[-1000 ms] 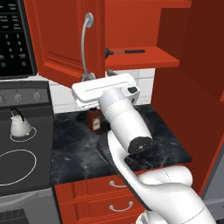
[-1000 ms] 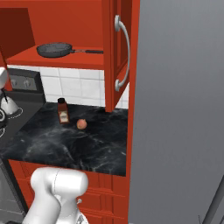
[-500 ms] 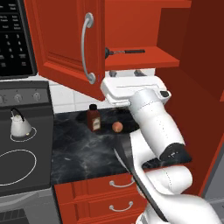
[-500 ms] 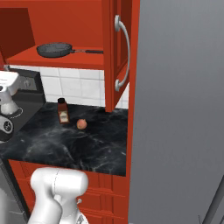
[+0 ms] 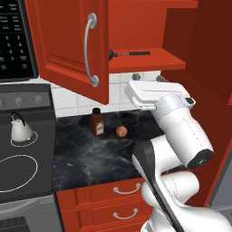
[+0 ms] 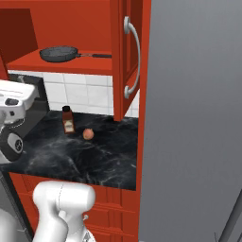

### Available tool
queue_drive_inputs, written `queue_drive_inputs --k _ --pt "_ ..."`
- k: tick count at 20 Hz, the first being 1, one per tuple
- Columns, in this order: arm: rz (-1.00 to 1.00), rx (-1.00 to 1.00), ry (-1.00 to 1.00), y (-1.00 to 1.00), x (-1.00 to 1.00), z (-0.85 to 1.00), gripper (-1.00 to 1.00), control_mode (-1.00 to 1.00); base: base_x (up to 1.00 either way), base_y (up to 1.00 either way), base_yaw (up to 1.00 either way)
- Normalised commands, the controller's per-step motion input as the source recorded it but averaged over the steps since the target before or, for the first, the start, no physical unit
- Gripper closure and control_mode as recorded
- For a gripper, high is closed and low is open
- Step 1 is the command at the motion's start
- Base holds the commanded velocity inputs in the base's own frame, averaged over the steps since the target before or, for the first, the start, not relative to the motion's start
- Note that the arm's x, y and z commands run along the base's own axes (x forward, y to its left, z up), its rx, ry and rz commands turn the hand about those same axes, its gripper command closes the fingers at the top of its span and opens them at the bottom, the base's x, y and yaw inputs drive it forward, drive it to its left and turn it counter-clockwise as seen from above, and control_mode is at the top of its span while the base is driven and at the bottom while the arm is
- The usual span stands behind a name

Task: Pick the pan from the cabinet and place it on the stove. Then turn on the stove burner for the pan.

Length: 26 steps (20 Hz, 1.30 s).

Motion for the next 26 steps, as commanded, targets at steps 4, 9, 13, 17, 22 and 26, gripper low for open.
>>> queue_drive_inputs --k 4,9,13,17,22,26 --pt "0.01 0.08 0.24 -0.14 0.38 0.03 -1.00 -1.00 0.00 0.00 0.00" --pt "0.07 0.10 0.27 -0.19 0.32 0.16 -1.00 -1.00 0.00 0.00 0.00" --pt "0.14 0.07 0.29 -0.07 0.36 0.12 -1.00 -1.00 0.00 0.00 0.00" --pt "0.16 0.02 0.33 -0.01 0.37 0.04 -1.00 -1.00 0.00 0.00 0.00" --pt "0.18 0.02 0.33 -0.02 0.37 -0.01 -1.00 -1.00 0.00 0.00 0.00" --pt "0.07 0.01 0.18 0.00 0.15 -0.23 -1.00 -1.00 0.00 0.00 0.00"
